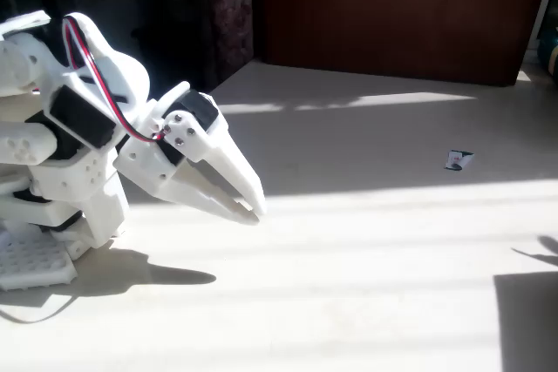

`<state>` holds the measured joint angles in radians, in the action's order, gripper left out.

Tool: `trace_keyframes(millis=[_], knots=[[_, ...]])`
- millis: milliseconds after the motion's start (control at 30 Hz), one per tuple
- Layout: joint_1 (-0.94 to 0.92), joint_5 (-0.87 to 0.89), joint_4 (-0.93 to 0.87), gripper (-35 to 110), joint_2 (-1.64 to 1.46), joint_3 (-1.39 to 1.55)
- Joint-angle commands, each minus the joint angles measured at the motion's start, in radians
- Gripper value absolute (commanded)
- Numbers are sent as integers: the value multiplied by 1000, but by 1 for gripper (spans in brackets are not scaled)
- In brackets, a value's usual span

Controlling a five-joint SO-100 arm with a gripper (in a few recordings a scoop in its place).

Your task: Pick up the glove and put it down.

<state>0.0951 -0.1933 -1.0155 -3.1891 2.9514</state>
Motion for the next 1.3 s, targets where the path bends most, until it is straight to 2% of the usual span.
trace_keyframes(millis=[0,667,1267], knots=[[3,-6,-6,3,-35,9],[3,-6,-175,2,-94,60],[5,-6,-176,2,-95,58]])
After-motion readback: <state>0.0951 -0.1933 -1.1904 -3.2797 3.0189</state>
